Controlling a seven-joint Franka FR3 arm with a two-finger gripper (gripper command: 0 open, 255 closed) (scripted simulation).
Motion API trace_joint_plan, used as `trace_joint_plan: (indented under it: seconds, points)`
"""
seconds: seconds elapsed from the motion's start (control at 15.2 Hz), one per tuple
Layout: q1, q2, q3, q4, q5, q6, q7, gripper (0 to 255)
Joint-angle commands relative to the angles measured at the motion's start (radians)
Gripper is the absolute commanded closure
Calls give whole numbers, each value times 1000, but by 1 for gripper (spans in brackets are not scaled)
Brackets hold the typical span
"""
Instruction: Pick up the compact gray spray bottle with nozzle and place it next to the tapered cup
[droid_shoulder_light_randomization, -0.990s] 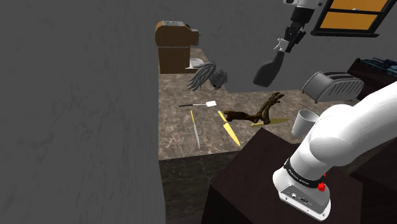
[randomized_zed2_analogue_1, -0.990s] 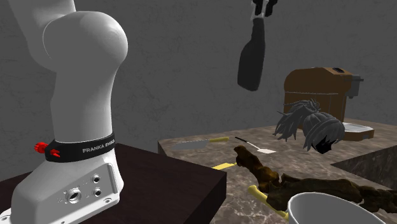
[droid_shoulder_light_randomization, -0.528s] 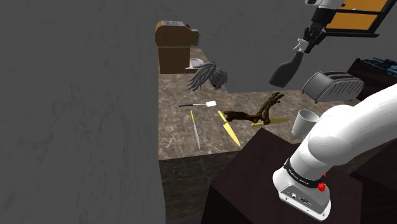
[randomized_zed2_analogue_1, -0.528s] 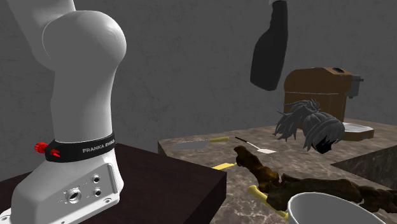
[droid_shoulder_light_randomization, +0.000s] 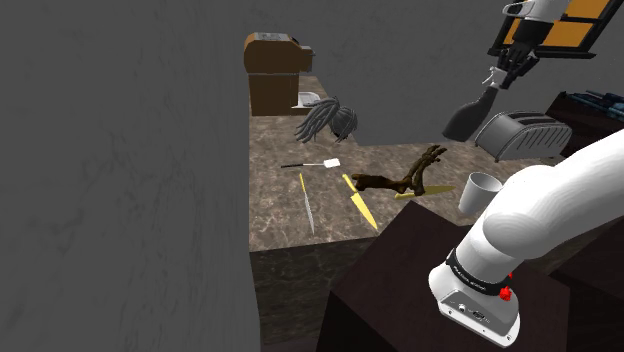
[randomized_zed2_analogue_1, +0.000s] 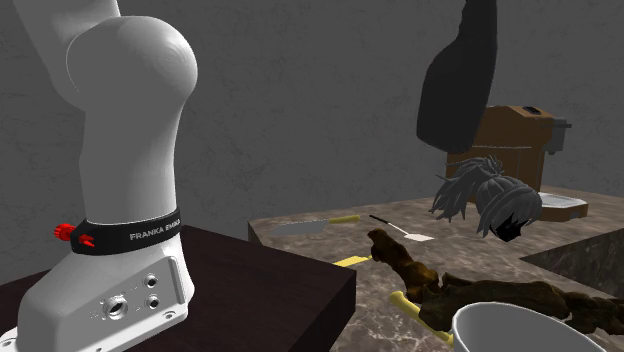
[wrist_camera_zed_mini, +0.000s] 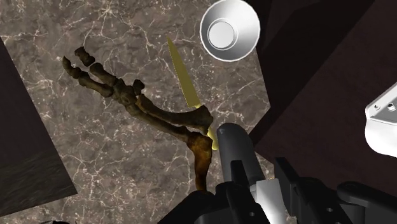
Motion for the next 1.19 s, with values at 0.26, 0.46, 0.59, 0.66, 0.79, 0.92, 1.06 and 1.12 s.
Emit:
trace_joint_plan:
  seconds: [0.26, 0.46, 0.59, 0.66, 0.79, 0.92, 1.06, 1.12]
  points:
    - [-8, -13, -13, -86, -15, 77, 5, 255]
    - [-12, -17, -21, -127, -21, 116, 7, 255]
    - [-13, -18, -28, -154, -25, 142, 8, 255]
    - [-14, -18, -31, -167, -27, 155, 9, 255]
    - [-15, -18, -39, -192, -31, 181, 9, 255]
    - [-15, -16, -47, -217, -34, 208, 9, 255]
    - [-15, -14, -56, -240, -37, 235, 9, 255]
    - [-15, -12, -61, -252, -38, 248, 9, 255]
